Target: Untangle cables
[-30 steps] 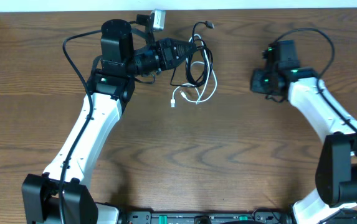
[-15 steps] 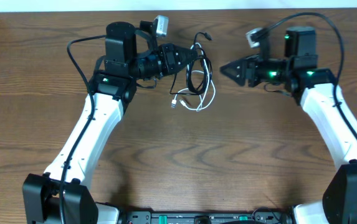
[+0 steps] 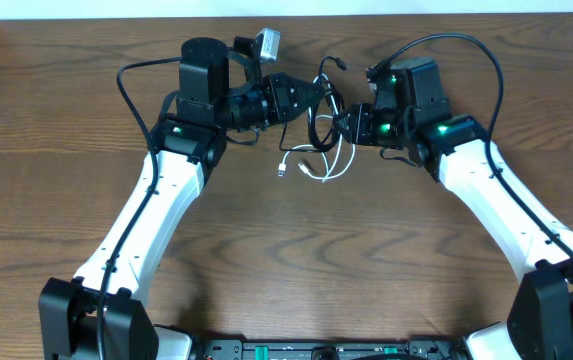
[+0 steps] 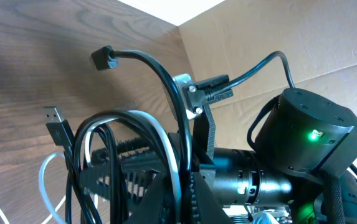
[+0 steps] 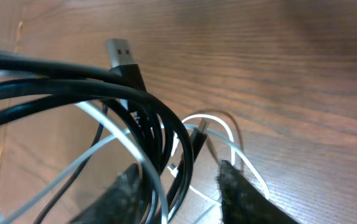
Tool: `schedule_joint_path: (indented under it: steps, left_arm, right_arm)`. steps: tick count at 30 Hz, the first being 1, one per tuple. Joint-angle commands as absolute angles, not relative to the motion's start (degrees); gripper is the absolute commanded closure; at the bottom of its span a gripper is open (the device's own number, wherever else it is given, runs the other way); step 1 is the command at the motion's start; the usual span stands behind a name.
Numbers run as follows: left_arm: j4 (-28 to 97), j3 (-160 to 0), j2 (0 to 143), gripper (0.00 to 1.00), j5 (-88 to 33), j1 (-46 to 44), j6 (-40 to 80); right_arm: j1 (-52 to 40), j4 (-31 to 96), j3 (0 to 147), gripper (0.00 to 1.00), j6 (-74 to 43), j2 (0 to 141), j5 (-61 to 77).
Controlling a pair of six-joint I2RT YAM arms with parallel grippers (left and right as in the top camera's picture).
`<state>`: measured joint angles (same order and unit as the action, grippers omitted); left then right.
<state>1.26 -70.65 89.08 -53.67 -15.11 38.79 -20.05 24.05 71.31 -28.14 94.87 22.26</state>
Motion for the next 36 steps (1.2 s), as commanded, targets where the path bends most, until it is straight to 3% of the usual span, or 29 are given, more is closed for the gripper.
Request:
schedule_joint_path:
  steps: [1, 3, 4, 6, 10, 16, 20, 24, 27, 36]
  left_arm:
    - [0.91, -72.23, 87.77, 0.93, -54.19, -15.20, 38.28]
    - [1.28, -72.23, 87.77, 0.92, -54.17, -15.20, 38.26]
    - [1.28, -72.23, 87.77, 0.93, -54.17, -15.20, 38.26]
    - [1.28, -72.23, 87.77, 0.93, -54.15, -15.20, 38.22]
    - [1.69, -72.23, 87.77, 0.93, -51.79, -15.18, 35.44]
    - [15.03, -72.23, 87.77, 0.93, -35.81, -14.24, 27.07]
    - [17.93, -72.23, 87.77, 0.92, -32.71, -12.23, 25.08]
    - [18.26, -72.23, 87.77, 0.91, -32.97, -13.80, 25.08]
    - [19.25, -72.23, 87.99, 0.68, -32.93, -18.26, 25.06]
    - [17.50, -72.23, 88.90, 0.44, -34.70, -23.55, 25.08]
  right_arm:
    - [-20.47, 23.73, 71.83, 0.74, -28.91, 97.97, 15.33]
    - [-20.43, 23.81, 71.83, 0.85, -28.86, 98.85, 12.49]
    - [-20.34, 24.05, 71.83, 0.86, -28.86, 98.94, 11.79]
    - [-20.16, 25.26, 71.83, 0.99, -28.64, 98.94, 7.90]
    - [-18.98, 28.99, 71.83, 0.99, -26.41, 98.91, 5.52]
    - [-12.12, 34.46, 71.83, 0.99, -21.58, 97.73, 8.47]
    - [-6.20, 36.16, 71.83, 0.99, -13.85, 97.71, 23.38]
    - [-5.37, 36.45, 71.83, 0.99, -14.79, 97.71, 33.80]
    - [-6.00, 35.75, 71.83, 0.99, -19.68, 97.73, 38.44]
    - [-7.18, 35.14, 71.83, 0.99, -20.82, 97.76, 39.40]
